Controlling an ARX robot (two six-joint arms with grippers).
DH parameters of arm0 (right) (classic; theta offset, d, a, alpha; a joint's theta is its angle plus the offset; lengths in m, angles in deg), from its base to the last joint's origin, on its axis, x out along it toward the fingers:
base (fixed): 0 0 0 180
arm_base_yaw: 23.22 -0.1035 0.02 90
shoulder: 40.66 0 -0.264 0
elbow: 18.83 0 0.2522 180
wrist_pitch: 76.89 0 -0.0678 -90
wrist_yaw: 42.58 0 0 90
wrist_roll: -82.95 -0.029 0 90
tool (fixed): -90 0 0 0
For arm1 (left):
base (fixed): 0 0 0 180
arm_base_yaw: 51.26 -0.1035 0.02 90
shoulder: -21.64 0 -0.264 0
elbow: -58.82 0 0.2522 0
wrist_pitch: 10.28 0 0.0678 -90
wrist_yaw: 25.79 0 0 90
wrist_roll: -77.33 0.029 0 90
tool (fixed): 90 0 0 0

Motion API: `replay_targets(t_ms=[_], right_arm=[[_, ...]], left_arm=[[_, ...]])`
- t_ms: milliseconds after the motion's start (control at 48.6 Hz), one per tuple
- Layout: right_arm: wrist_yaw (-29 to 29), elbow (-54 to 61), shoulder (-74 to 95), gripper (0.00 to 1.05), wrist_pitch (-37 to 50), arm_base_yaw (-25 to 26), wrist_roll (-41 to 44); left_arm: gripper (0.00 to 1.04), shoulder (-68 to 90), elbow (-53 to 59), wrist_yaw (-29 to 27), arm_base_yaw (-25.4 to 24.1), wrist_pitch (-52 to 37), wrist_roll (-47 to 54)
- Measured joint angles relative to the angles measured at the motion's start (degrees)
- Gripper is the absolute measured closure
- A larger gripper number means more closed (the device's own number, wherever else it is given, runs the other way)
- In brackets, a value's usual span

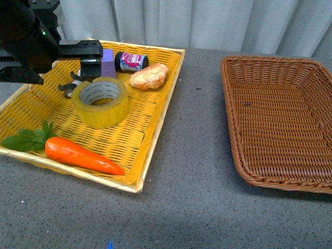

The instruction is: Move tape to another basket

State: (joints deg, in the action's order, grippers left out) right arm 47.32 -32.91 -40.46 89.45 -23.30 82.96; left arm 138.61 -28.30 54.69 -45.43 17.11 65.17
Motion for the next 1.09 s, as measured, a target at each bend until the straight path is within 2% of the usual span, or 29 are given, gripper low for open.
replay_targets(t_ms=[679,741,864,947,1091], right_arm=[[0.0,0.0,0.0,0.09,0.0,0.0,0.0],[0.0,0.0,0.0,0.09,0.0,0.0,0.0],[0.0,0.0,0.0,0.09,0.0,0.0,0.0],[0.0,0.0,0.0,0.09,0.0,0.0,0.0],[0.0,0.0,0.0,0.09,0.0,0.0,0.0]], left_arm=[[0.08,8.98,-7.23,-1.42,1.18,5.01,-8.74],[0.22,9.46,-7.87,-1.53,1.18,5.64,-9.33],[0.4,9.97,-8.41,-1.86,1.18,5.9,-10.03],[0.58,10.1,-8.5,-1.92,1.18,6.03,-10.38],[0.81,10.14,-9.2,-2.16,1.2,6.97,-10.58]])
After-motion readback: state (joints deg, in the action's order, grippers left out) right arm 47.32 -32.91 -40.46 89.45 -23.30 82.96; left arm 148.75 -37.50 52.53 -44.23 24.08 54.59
